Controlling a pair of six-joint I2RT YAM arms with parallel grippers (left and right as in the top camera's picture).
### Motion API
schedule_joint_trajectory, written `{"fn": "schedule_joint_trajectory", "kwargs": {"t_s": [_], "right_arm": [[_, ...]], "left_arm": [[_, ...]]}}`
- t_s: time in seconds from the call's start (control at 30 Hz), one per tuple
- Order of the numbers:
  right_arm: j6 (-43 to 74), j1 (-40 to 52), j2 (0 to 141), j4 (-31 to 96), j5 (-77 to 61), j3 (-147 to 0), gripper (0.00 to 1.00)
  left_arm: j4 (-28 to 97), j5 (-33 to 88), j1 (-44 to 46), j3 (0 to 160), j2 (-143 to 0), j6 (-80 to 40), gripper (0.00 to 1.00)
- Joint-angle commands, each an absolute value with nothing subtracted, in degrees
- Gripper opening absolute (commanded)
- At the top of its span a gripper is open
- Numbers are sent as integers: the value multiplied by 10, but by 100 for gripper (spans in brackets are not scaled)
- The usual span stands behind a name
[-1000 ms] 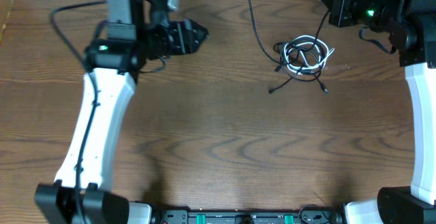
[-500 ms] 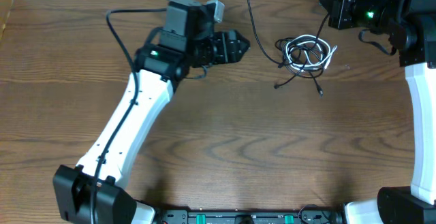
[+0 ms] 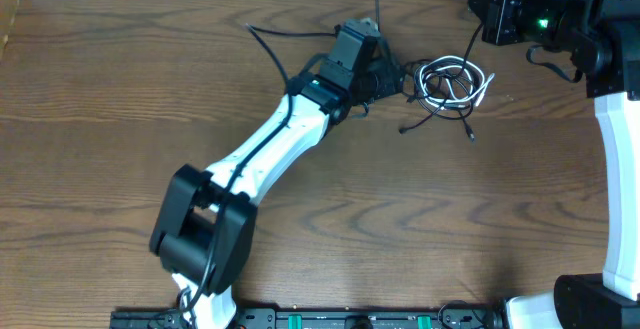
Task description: Untangle cables
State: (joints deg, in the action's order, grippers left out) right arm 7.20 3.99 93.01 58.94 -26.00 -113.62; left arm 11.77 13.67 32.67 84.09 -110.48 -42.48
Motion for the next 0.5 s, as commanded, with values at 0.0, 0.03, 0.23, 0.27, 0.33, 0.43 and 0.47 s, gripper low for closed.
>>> {"fn": "schedule_joint_trajectory", "kwargs": {"t_s": [0.0, 0.03, 0.23, 0.27, 0.33, 0.43, 0.47], "right_arm": [[77, 42, 929, 591, -264, -1151, 1], [77, 42, 929, 594, -257, -1151, 1], [77, 26, 929, 628, -210, -1151, 1], [77, 22, 929, 635, -204, -1151, 1], [77, 11, 929, 647, -195, -1150, 1], [77, -9, 929, 660, -186, -1150, 1], [77, -18, 929, 666, -182, -1150, 1]], "left_arm": [[119, 56, 321, 845, -1110, -429, 20], [118, 44, 319, 845, -1109, -420, 12], [130, -17, 298, 846, -1083, -304, 8], [136, -23, 292, 846, -1075, -288, 8], [149, -27, 278, 846, -1061, -257, 8], [171, -27, 248, 846, -1035, -240, 8], [180, -26, 235, 846, -1025, -237, 8]]}}
